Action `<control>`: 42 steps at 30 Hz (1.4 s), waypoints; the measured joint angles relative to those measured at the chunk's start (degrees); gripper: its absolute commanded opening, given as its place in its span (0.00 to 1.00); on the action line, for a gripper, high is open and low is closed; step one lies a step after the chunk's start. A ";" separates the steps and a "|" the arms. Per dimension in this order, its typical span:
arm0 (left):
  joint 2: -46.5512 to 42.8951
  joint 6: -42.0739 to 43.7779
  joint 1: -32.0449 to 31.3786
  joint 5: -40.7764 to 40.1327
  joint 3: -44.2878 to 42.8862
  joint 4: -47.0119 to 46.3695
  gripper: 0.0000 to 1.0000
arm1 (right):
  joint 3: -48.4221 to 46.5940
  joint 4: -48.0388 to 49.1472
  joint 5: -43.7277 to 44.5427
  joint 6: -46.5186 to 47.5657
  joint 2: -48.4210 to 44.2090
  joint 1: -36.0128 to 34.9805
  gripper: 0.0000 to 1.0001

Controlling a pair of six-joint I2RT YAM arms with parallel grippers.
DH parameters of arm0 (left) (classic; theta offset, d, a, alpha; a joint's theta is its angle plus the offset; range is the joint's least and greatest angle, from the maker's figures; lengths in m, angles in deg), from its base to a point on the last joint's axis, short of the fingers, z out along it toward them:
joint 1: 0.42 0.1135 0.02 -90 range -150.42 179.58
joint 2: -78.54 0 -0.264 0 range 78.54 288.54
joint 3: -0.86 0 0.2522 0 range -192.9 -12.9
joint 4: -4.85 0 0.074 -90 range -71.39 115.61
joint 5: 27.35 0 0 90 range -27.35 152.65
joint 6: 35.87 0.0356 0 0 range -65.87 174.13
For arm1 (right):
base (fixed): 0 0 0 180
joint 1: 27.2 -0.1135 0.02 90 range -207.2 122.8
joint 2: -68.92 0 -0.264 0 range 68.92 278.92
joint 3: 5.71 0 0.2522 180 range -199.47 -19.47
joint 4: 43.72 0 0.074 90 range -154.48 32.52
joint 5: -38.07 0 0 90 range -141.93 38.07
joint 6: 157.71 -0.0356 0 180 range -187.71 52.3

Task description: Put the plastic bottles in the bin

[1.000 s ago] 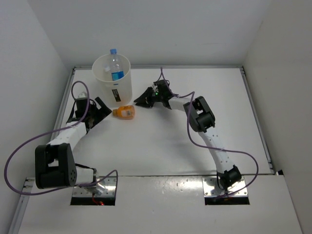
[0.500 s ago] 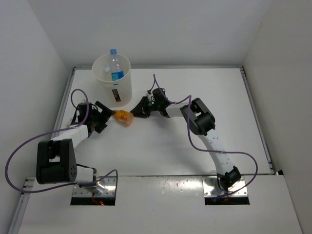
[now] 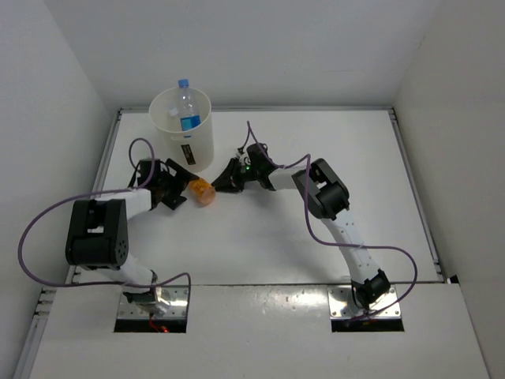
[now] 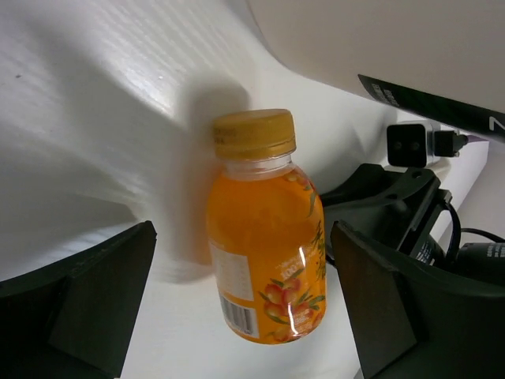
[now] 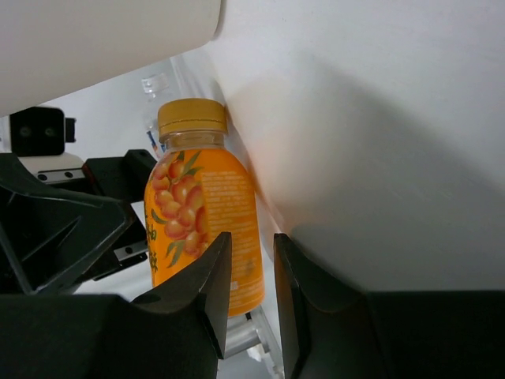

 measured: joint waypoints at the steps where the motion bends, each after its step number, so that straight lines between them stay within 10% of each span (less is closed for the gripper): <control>1: 0.55 0.00 -0.37 0.02 -0.48 0.00 1.00 | -0.37 -0.79 -0.02 0.15 0.00 -0.02 0.29; 12: 2.40 0.57 -1.84 0.92 -2.05 1.40 0.98 | -2.47 -5.42 -0.48 1.75 0.07 -1.16 0.29; 34: 4.61 5.75 -4.35 2.27 -4.66 2.01 0.00 | -0.15 -4.79 -1.77 2.97 -0.85 0.02 0.29; 42: -5.62 18.36 -4.83 -7.93 -11.50 13.22 0.00 | 4.90 -6.03 -1.99 3.96 -4.26 2.60 0.29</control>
